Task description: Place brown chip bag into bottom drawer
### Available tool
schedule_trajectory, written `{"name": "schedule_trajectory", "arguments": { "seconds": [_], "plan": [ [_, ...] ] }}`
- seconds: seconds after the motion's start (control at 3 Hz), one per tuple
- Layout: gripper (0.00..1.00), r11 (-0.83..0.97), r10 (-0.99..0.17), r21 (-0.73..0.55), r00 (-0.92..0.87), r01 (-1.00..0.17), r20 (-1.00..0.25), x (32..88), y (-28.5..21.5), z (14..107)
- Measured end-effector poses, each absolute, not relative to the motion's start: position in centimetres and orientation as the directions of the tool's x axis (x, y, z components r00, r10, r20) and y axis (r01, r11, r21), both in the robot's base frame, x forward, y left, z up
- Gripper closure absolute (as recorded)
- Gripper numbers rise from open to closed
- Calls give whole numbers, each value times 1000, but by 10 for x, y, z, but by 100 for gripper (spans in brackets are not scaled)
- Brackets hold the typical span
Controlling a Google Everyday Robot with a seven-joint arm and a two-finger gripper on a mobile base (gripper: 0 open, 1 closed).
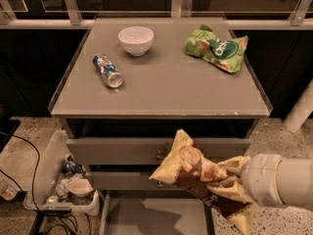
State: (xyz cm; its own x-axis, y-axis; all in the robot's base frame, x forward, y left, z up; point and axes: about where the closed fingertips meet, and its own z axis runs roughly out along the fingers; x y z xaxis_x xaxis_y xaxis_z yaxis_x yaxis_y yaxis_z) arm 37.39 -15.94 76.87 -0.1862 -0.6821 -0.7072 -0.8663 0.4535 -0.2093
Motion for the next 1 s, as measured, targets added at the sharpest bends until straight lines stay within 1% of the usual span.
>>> {"name": "schedule_trajectory", "arguments": {
  "seconds": [0.33, 1.0],
  "plan": [
    [100, 437, -700, -237, -163, -868, -695, 377, -158, 721],
    [100, 430, -712, -234, -169, -872, -681, 377, -152, 711]
  ]
}}
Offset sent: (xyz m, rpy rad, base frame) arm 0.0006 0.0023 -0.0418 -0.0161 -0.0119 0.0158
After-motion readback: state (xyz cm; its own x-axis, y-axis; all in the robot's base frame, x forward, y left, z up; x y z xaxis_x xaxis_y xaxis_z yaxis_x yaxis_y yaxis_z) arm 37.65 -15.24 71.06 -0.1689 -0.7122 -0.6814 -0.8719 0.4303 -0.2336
